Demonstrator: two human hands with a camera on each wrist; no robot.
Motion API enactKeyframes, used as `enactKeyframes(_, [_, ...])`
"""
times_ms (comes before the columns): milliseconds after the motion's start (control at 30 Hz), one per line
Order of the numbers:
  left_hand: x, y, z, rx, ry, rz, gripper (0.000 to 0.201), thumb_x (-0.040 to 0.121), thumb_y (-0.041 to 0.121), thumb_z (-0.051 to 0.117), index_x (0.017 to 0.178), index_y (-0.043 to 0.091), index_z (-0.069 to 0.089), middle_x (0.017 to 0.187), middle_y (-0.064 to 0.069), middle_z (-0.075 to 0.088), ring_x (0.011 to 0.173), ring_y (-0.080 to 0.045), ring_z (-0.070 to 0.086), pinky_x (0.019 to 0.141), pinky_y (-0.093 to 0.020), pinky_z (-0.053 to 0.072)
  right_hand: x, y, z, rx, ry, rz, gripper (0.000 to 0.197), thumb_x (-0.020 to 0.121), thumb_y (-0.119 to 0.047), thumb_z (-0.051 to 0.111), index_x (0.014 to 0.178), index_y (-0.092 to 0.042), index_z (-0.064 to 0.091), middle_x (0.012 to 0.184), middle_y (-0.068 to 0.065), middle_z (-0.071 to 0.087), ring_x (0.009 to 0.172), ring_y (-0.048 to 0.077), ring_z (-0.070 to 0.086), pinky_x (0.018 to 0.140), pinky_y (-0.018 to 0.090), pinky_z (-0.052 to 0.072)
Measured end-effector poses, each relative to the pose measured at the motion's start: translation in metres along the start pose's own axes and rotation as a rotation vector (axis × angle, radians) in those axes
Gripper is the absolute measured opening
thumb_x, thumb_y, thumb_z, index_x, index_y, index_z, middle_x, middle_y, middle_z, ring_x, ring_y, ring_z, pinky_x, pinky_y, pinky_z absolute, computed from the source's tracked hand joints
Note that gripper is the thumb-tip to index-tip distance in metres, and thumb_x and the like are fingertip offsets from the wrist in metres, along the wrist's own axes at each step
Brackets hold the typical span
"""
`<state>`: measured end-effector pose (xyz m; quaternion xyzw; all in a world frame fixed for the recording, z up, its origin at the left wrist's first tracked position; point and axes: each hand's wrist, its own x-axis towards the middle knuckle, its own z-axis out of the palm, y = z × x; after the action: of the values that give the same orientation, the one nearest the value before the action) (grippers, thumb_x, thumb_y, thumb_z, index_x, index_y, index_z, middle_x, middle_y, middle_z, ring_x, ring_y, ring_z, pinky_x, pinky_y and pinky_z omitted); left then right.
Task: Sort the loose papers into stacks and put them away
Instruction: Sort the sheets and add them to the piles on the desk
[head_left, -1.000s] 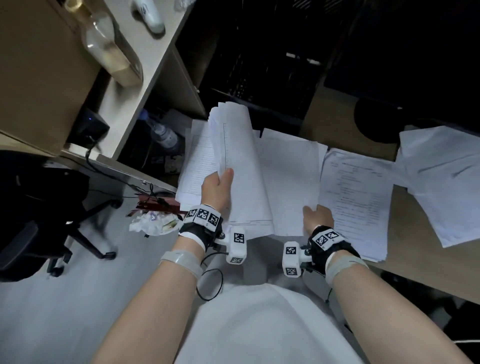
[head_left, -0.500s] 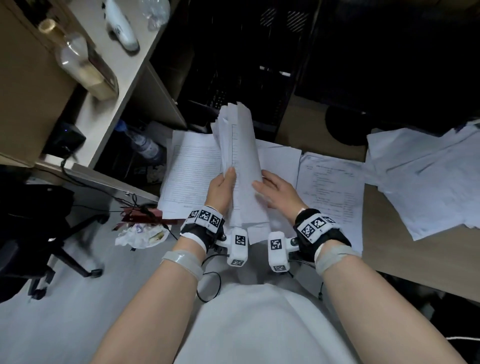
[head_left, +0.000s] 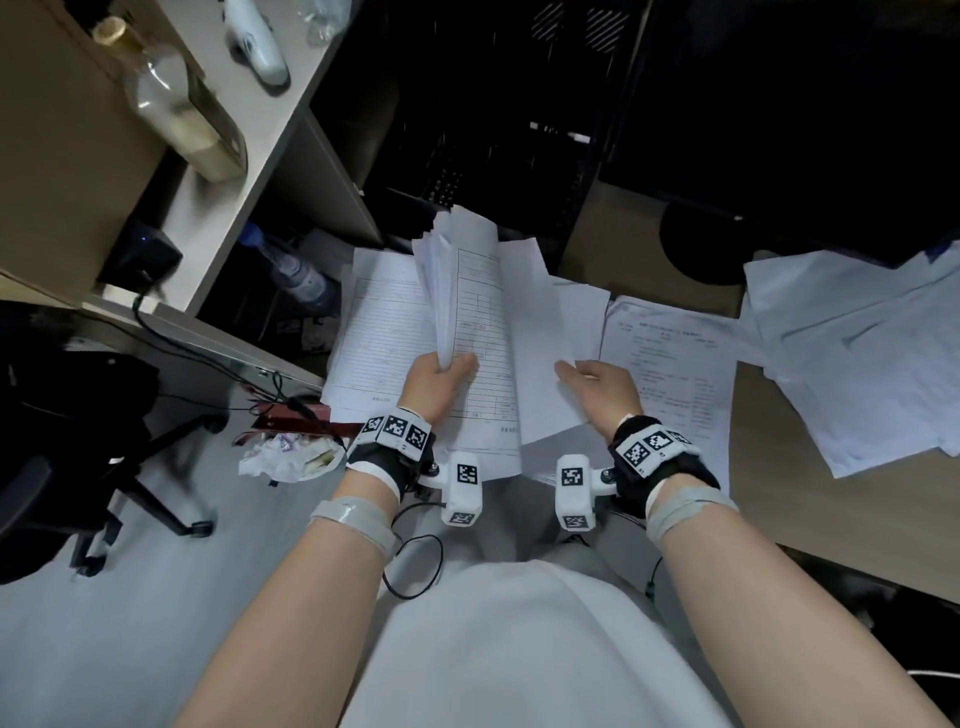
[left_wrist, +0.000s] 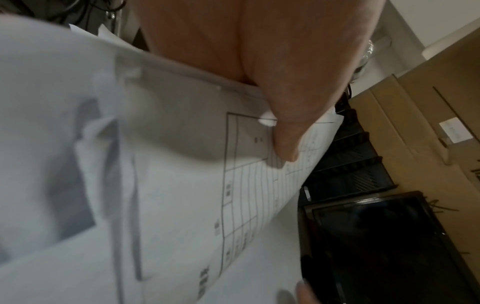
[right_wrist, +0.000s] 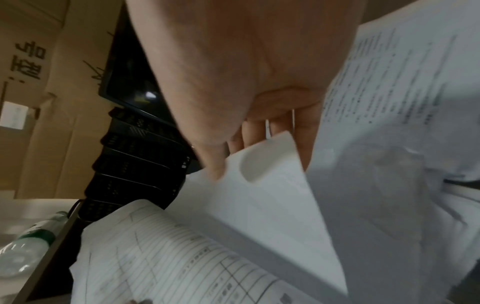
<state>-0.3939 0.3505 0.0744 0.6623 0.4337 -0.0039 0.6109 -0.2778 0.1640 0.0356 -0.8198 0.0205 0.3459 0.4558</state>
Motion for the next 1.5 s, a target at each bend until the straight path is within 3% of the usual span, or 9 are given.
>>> enactKeyframes(133, [0.004, -0.007, -0.014, -0.051, 0.025, -0.046, 0.029, 0.094, 0.026, 0.065, 0.099, -0.001, 0.072, 0.104, -0.023, 0.072, 0.100, -0.035, 0.068, 0.097, -0.051, 0.052, 0.004, 0.014, 0.015, -0.181, 0.107, 0.097, 0.028, 0.084, -0.024, 0.059, 0.060, -0.009, 0.056, 0.056, 0.002, 0.051, 0.059, 0.024, 0.048, 0.058, 0.030, 0.038])
enactKeyframes(267, [0.014, -0.016, -0.036, -0.105, 0.077, -0.092, 0.036, 0.087, 0.034, 0.068, 0.096, 0.000, 0.071, 0.100, -0.021, 0.073, 0.098, -0.036, 0.070, 0.096, -0.055, 0.052, 0.007, 0.034, 0.022, -0.251, 0.215, 0.241, 0.033, 0.089, -0.019, 0.056, 0.060, -0.019, 0.041, 0.073, 0.007, 0.053, 0.069, 0.027, 0.049, 0.064, 0.027, 0.036])
enactKeyframes(400, [0.024, -0.018, -0.054, -0.116, 0.085, -0.085, 0.032, 0.087, 0.036, 0.067, 0.099, 0.007, 0.073, 0.101, -0.016, 0.075, 0.098, -0.032, 0.071, 0.093, -0.052, 0.055, 0.005, 0.042, 0.039, -0.253, 0.210, 0.337, 0.016, 0.093, -0.018, 0.055, 0.101, -0.013, 0.068, 0.107, 0.014, 0.068, 0.104, 0.035, 0.060, 0.085, 0.035, 0.044])
enactKeyframes(567, [0.039, -0.020, -0.069, -0.106, -0.021, -0.068, 0.035, 0.092, 0.041, 0.063, 0.110, 0.013, 0.071, 0.103, -0.005, 0.076, 0.101, -0.023, 0.071, 0.097, -0.049, 0.054, 0.001, 0.013, 0.073, -0.199, 0.282, 0.178, 0.075, 0.085, -0.031, 0.072, 0.150, -0.017, 0.035, 0.150, 0.006, 0.045, 0.137, 0.028, 0.040, 0.108, 0.043, 0.039])
enactKeyframes(800, [0.042, 0.009, -0.064, -0.126, -0.149, -0.077, 0.060, 0.102, 0.059, 0.028, 0.123, 0.016, 0.063, 0.117, -0.005, 0.070, 0.108, -0.020, 0.067, 0.100, -0.040, 0.051, -0.012, -0.082, 0.109, 0.066, -0.422, -0.146, 0.077, 0.079, -0.039, 0.082, 0.145, -0.032, 0.043, 0.131, -0.019, 0.058, 0.116, 0.000, 0.060, 0.095, 0.020, 0.049])
enactKeyframes(1033, [0.030, 0.031, -0.049, -0.193, -0.193, -0.067, 0.048, 0.105, 0.052, 0.029, 0.107, 0.019, 0.064, 0.094, 0.001, 0.070, 0.094, -0.017, 0.068, 0.087, -0.028, 0.054, -0.019, -0.097, 0.086, 0.028, -0.492, -0.164, 0.107, 0.065, -0.057, 0.083, 0.153, -0.026, 0.030, 0.141, -0.010, 0.051, 0.126, 0.005, 0.052, 0.109, 0.031, 0.043])
enactKeyframes(1167, [0.022, 0.032, -0.036, -0.214, -0.234, -0.010, 0.022, 0.103, 0.036, 0.048, 0.102, 0.021, 0.064, 0.097, -0.001, 0.072, 0.092, -0.020, 0.070, 0.076, -0.023, 0.056, -0.028, -0.096, 0.065, 0.028, -0.494, -0.168, 0.075, 0.088, -0.030, 0.073, 0.150, -0.027, 0.032, 0.135, -0.012, 0.051, 0.111, -0.007, 0.052, 0.080, 0.016, 0.043])
enactKeyframes(1333, [0.007, 0.031, -0.017, -0.274, -0.238, -0.013, 0.036, 0.098, 0.042, 0.057, 0.118, 0.013, 0.065, 0.109, -0.011, 0.074, 0.101, -0.027, 0.072, 0.094, -0.041, 0.056, -0.034, -0.088, 0.040, 0.060, -0.535, -0.205, 0.055, 0.091, -0.025, 0.070, 0.132, -0.040, 0.035, 0.116, -0.028, 0.054, 0.091, -0.026, 0.053, 0.071, 0.004, 0.044])
enactKeyframes(1500, [-0.012, 0.033, 0.001, -0.350, -0.255, 0.019, 0.035, 0.096, 0.032, 0.062, 0.123, 0.010, 0.065, 0.114, -0.013, 0.072, 0.107, -0.027, 0.069, 0.097, -0.040, 0.054, -0.039, -0.081, 0.025, 0.067, -0.590, -0.240, 0.059, 0.089, -0.028, 0.072, 0.142, -0.029, 0.045, 0.129, -0.018, 0.061, 0.116, -0.006, 0.058, 0.101, 0.020, 0.044])
